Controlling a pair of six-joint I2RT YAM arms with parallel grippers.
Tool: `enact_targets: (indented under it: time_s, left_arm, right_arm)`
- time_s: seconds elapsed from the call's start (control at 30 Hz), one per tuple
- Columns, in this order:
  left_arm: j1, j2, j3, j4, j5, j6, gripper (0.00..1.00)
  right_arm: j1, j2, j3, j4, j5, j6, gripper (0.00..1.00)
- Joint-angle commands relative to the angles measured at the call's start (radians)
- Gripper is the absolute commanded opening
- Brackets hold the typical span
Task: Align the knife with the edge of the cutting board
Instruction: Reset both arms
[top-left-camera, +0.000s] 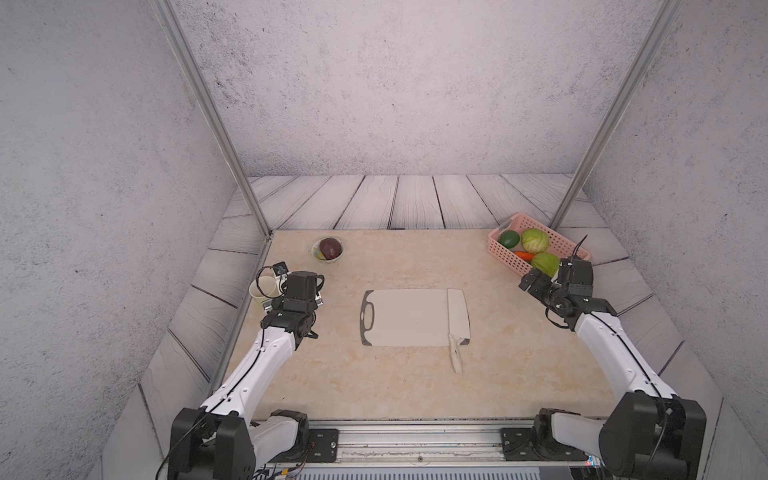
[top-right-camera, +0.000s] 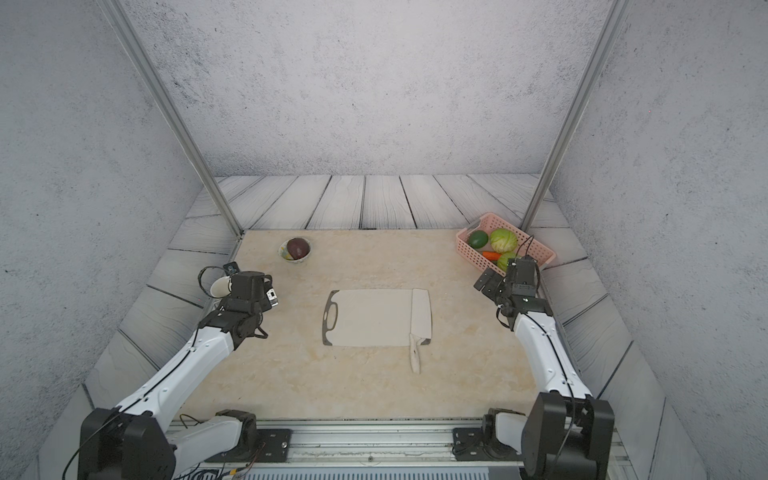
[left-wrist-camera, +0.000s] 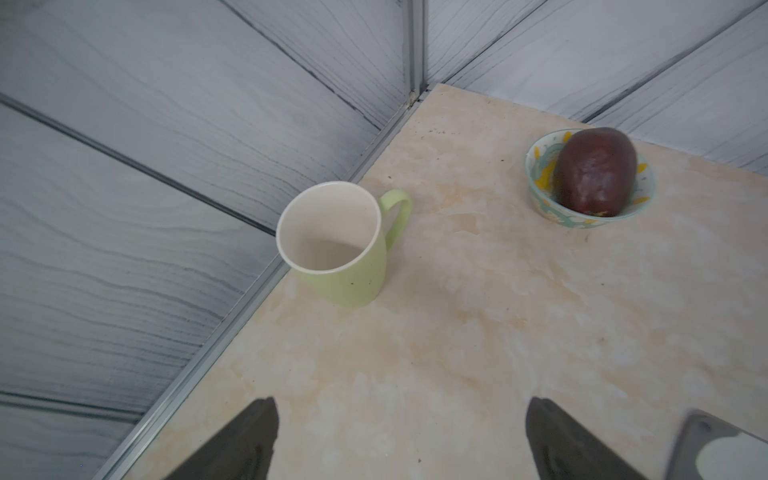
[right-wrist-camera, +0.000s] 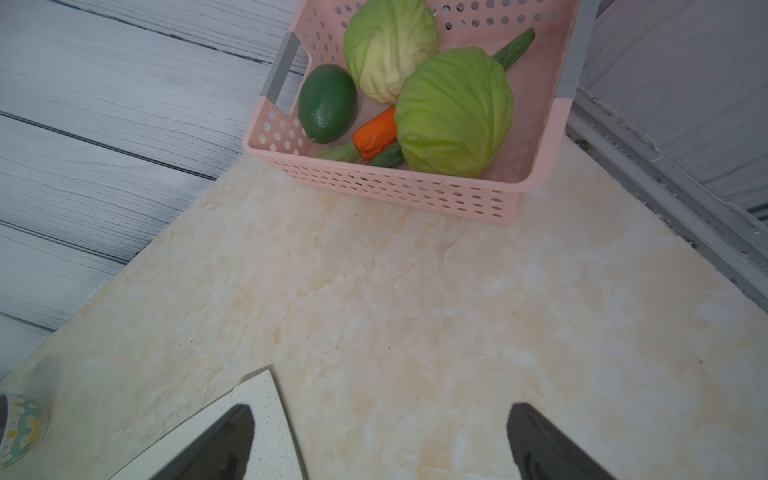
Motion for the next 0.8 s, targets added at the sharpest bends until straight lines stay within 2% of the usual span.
enact_targets:
  time_s: [0.0,0.13,0.27,0.43,0.6,0.77]
  left_arm:
    - [0.018,0.023,-0.025,0.046,-0.143,-0.02,0.98]
    - [0.028,0.043,-0.074,0.093,-0.217,-0.02,0.98]
    - [0.041,0.075,-0.098,0.167,-0.233,0.025,0.98]
    - [0.059,0.116,-0.139,0.349,-0.119,0.153,0.98]
    - [0.06,0.16,-0.195,0.55,-0.025,0.289,0.98]
    - [0.064,0.179,-0.27,0.735,0.054,0.366,0.98]
  right_arm:
    - [-0.008,0.025,-0.01,0.054,0.072,0.013,0.99]
    - [-0.009,0.058,-0.03,0.11,0.095,-0.007,0.99]
    - [-0.011,0.054,-0.091,0.196,0.144,-0.029,0.99]
    - [-0.012,0.029,-0.185,0.324,0.192,-0.086,0.99]
    - [-0.012,0.052,-0.204,0.358,0.242,-0.125,0.99]
    - [-0.012,0.063,-0.258,0.451,0.246,-0.15,0.99]
